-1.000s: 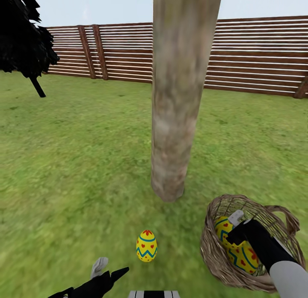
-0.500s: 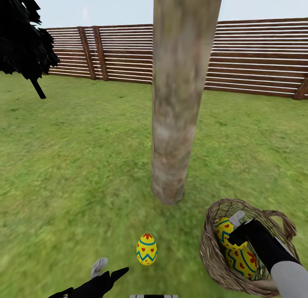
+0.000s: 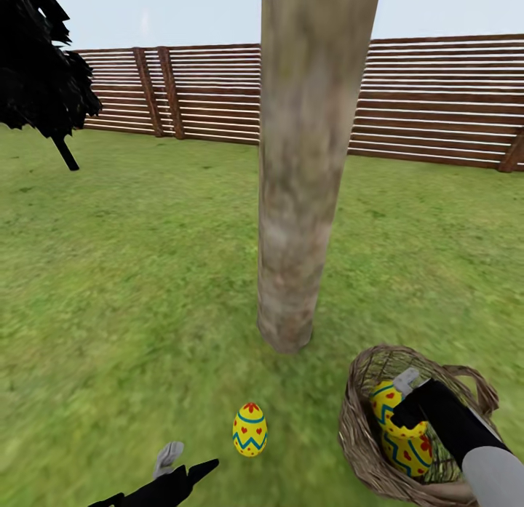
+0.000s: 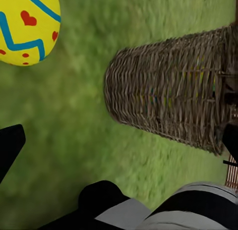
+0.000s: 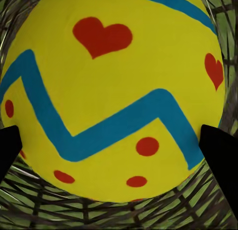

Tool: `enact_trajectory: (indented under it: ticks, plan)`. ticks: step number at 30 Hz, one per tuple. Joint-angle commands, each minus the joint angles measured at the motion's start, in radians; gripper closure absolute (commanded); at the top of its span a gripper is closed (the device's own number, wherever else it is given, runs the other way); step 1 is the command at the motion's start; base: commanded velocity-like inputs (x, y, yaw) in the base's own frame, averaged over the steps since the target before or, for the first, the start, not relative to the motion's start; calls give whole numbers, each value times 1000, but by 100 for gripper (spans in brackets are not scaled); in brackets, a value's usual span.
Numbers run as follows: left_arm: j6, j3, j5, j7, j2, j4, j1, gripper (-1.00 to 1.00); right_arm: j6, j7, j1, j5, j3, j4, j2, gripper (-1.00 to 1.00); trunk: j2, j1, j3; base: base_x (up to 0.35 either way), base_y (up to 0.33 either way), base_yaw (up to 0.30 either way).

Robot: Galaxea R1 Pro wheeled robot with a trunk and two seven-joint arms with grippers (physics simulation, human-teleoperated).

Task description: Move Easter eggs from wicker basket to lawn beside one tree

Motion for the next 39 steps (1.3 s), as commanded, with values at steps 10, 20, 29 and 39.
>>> enact_trajectory:
  ticks: [10,20,29,39]
  plan:
    - [8,1,6,-1,0,0,0,-100,37,16,0,10,-3,18,-2,100,70,-39,31,0,0,0]
    - [8,1,7,-2,0,0,0,-100,44,154,0,7,-7,18,-11,100,140,-77,62,0,0,0]
    - [7,1,7,-2,0,-1,0,-100,43,216,0,1,-10,14,-43,100,203,-111,90,0,0,0]
    - [7,1,7,-1,0,0,0,-100,44,320,0,-2,-12,-6,-79,100,273,-150,121,0,0,0]
